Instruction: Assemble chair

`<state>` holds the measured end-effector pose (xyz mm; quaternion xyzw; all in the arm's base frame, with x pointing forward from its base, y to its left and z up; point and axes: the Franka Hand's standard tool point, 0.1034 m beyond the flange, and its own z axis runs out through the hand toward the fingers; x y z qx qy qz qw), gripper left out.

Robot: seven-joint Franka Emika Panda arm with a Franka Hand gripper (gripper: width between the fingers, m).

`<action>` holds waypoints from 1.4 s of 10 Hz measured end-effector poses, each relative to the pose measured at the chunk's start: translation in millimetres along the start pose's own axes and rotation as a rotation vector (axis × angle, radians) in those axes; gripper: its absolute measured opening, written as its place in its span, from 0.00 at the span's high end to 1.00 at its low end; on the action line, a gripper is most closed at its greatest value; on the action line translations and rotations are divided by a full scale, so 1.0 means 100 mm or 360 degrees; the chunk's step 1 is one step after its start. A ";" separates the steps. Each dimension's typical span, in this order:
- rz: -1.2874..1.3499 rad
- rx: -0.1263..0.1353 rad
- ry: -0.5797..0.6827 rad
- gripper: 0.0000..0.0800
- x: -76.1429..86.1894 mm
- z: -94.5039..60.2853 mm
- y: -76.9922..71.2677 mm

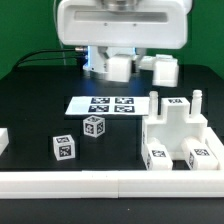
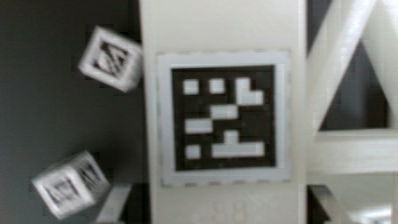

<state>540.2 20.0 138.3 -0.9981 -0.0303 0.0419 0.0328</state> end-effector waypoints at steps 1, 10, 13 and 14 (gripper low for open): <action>-0.0008 0.0005 -0.0001 0.65 0.00 0.01 -0.04; -0.0019 -0.0006 -0.0001 0.65 0.28 0.04 -0.10; -0.0019 -0.0007 -0.0007 0.65 0.27 0.07 -0.09; -0.0018 -0.0008 -0.0012 0.65 0.27 0.09 -0.09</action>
Offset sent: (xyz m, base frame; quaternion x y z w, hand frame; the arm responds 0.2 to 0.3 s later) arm 0.0000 0.0000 0.0000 0.0000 0.0000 0.0000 1.0000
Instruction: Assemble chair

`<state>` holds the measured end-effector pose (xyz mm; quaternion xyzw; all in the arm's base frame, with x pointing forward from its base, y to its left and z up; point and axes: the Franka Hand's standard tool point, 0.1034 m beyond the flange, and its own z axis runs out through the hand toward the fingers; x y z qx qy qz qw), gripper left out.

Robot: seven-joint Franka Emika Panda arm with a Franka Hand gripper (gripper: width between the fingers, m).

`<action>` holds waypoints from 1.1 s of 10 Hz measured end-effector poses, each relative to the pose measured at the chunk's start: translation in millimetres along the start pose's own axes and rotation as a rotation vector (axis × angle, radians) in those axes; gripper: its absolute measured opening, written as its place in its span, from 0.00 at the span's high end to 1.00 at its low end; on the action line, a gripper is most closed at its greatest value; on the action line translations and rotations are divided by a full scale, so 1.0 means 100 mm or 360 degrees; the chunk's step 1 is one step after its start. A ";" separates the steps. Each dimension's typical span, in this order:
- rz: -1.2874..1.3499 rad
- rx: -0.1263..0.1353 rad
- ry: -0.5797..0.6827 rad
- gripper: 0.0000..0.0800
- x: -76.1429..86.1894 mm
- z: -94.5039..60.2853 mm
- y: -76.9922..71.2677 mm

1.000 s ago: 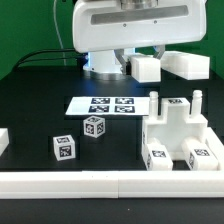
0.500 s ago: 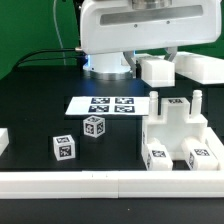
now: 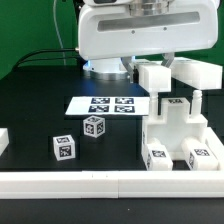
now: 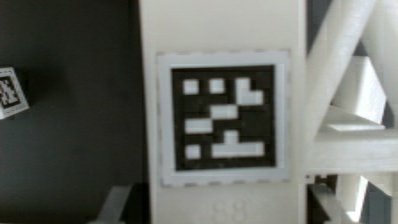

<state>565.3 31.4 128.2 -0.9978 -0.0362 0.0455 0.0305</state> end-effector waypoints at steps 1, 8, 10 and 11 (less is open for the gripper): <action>0.0029 -0.0004 -0.0013 0.65 0.02 0.06 -0.01; 0.0243 -0.0006 -0.0019 0.65 0.10 0.12 -0.16; 0.0241 -0.0006 -0.0016 0.65 0.11 0.12 -0.16; 0.0236 -0.0006 -0.0013 0.65 0.11 0.12 -0.16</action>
Offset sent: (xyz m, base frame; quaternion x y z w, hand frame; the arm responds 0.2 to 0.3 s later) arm 0.0096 0.0080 -0.0196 -0.0129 -0.0291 0.0970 0.9948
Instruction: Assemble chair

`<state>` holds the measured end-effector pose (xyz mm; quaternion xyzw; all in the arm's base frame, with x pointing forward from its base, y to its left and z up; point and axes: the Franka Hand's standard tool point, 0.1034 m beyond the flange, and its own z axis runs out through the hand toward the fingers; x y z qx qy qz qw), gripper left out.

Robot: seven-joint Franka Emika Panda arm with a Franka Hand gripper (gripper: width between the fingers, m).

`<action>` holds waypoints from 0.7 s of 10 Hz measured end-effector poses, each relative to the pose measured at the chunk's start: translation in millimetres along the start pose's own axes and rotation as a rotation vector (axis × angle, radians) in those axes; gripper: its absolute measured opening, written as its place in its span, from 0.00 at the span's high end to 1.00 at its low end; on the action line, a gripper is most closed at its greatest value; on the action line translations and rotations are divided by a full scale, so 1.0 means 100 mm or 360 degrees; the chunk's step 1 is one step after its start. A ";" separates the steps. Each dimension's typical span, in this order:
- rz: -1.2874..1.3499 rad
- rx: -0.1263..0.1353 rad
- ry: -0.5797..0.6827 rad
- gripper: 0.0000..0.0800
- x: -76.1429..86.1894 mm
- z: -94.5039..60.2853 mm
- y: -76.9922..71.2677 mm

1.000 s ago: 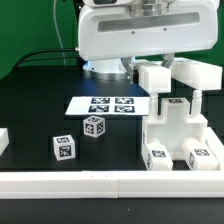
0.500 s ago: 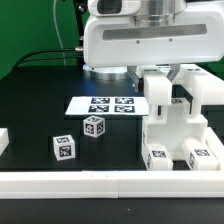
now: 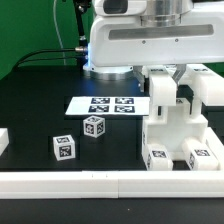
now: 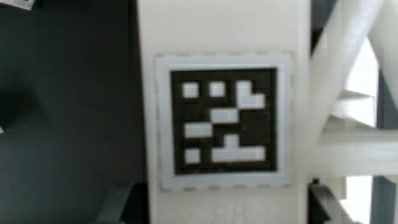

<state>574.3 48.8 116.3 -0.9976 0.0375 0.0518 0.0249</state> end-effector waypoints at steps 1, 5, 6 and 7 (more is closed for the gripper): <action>-0.0004 0.0001 0.0000 0.65 0.00 0.00 0.02; 0.0002 0.0002 -0.0026 0.65 -0.14 0.02 0.06; 0.0004 0.0001 -0.0030 0.65 -0.16 0.03 0.08; 0.0002 0.0001 -0.0013 0.65 -0.15 0.03 0.08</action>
Offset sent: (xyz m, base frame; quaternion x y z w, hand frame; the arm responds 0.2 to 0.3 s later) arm -0.0238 -0.0007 0.0049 0.0010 -0.0099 -0.0052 0.9999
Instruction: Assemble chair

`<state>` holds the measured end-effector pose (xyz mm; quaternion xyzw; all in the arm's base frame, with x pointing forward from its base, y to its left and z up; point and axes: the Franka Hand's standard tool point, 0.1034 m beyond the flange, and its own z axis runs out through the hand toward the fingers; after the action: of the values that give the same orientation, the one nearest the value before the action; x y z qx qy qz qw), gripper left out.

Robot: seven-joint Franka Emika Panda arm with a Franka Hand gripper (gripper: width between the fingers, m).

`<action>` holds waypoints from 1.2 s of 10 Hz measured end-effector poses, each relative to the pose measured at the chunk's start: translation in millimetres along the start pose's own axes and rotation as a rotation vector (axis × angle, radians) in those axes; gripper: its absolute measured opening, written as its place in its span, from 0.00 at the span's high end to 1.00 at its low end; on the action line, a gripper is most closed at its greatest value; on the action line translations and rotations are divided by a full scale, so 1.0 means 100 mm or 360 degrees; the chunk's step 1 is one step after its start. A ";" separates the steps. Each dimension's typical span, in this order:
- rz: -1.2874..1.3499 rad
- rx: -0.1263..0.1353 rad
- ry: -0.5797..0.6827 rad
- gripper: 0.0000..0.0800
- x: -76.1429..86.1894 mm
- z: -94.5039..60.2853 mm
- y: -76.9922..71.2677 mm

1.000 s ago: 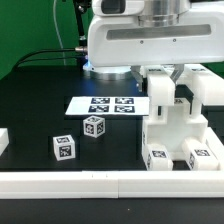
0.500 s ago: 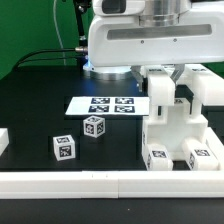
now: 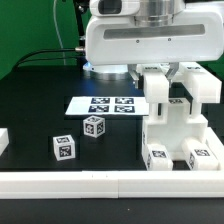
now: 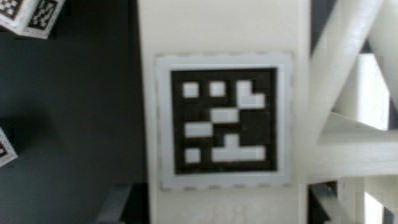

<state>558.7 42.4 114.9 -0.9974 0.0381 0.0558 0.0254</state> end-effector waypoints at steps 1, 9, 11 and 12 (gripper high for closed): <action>-0.0003 0.0000 0.0017 0.65 0.02 0.00 -0.01; -0.0003 -0.0014 0.0042 0.64 0.17 0.13 0.01; -0.0012 -0.0018 0.0091 0.64 0.23 0.15 -0.01; -0.0014 -0.0019 0.0107 0.64 0.24 0.14 -0.02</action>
Offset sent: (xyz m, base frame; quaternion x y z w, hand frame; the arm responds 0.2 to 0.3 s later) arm 0.0164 0.0018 -0.0080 -0.0083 0.0079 -0.0251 0.9996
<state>581.3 43.1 97.9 -0.9990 0.0341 0.0222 0.0185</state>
